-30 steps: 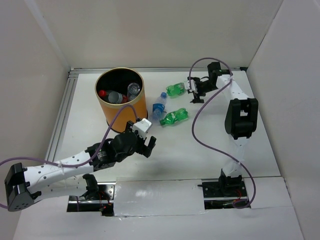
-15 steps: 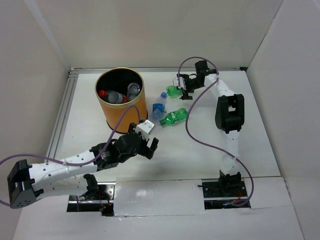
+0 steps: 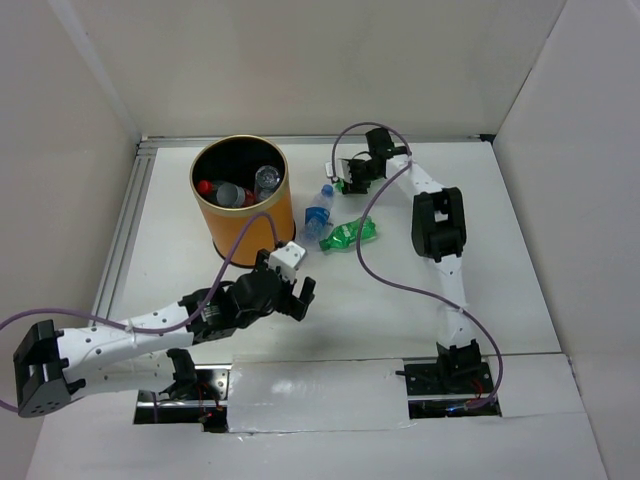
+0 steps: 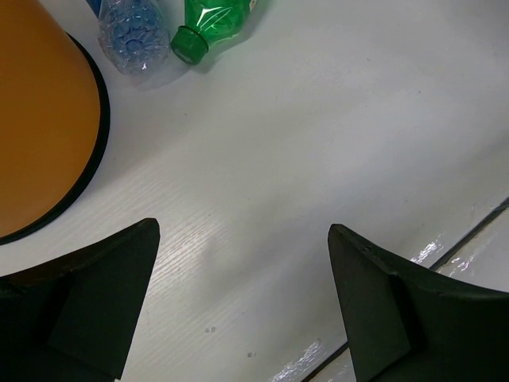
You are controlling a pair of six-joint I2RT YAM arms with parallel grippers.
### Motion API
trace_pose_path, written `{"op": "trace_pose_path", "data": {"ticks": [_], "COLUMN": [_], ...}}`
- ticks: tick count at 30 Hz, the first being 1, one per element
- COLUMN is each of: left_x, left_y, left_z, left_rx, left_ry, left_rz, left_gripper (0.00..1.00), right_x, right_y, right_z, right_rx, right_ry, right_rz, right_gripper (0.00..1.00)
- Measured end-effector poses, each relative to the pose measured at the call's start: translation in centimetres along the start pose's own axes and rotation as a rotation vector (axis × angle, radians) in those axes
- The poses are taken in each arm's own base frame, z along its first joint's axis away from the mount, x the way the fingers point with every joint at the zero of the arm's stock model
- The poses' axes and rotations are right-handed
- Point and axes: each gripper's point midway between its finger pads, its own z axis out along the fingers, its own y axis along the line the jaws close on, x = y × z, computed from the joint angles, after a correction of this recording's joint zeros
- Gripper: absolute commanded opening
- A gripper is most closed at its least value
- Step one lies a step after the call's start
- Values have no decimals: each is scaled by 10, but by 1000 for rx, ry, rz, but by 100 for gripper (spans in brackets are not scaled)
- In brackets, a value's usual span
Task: Put the plastic bottles in the bin
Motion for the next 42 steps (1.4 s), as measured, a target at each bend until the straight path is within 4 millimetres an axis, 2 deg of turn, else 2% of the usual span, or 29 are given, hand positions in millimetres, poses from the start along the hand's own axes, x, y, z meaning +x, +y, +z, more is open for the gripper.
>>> {"op": "trace_pose_path", "data": {"ticks": [1, 2, 4, 6, 8, 10, 11, 13, 15, 16, 19, 21, 23, 25, 27, 30, 33, 34, 35, 38, 42], "left_x": [0, 1, 3, 5, 2, -4, -6, -11, -11, -10, -3, 6, 16, 24, 30, 34, 35, 36, 37, 41, 36], "left_y": [0, 1, 3, 6, 7, 8, 9, 11, 15, 17, 22, 23, 24, 25, 24, 22, 21, 22, 23, 25, 25], "left_z": [-1, -2, -6, -11, -17, -24, -28, -33, -36, -37, -37, -35, -34, -33, -33, -35, -36, -36, -36, -33, -25], "left_rx": [-1, -1, -1, 0, 8, 17, 20, 21, 15, 9, -10, -14, -17, -18, -14, -3, -5, -11, -17, -41, -78], "left_ry": [-2, -4, -13, -25, -48, -85, -104, -143, -168, -174, -176, -165, -150, -137, -130, -126, -122, -118, -115, -96, -70], "left_rz": [-8, -15, -25, -34, -57, -80, -92, -128, -159, -169, -207, -225, -236, -249, -258, -267, -268, -270, -268, -252, -209], "left_gripper": [100, 100, 100, 100, 100, 100, 100, 100, 100, 100, 100, 100, 100, 98, 98, 100, 100, 100, 100, 100, 100], "right_x": [1, 1, 0, -7, -25, -57, -78, -138, -209, -245, -360, -423, -471, -497, -505, -496, -473, -466, -459, -451, -448], "right_y": [1, 1, 4, 11, 7, -14, -29, -72, -104, -114, -120, -115, -106, -101, -97, -91, -81, -78, -77, -75, -84], "right_z": [0, -1, -6, -15, -34, -62, -78, -121, -163, -181, -225, -240, -243, -233, -208, -153, -97, -84, -72, -61, -79], "right_rx": [-2, -5, -12, -30, -24, 29, 65, 182, 290, 326, 363, 339, 287, 234, 176, 78, -20, -41, -55, -70, -34], "right_ry": [6, 12, 19, 20, -3, -51, -90, -194, -335, -408, -645, -791, -915, -1004, -1050, -1064, -1030, -1016, -1000, -975, -952], "right_rz": [4, 7, 22, 38, 63, 80, 80, 45, -3, -30, -129, -172, -177, -143, -65, 116, 325, 379, 425, 485, 484], "right_gripper": [38, 33, 27, 26, 26, 26, 26, 26, 27, 27, 30, 31, 35, 36, 44, 50, 87, 98, 100, 100, 99]}}
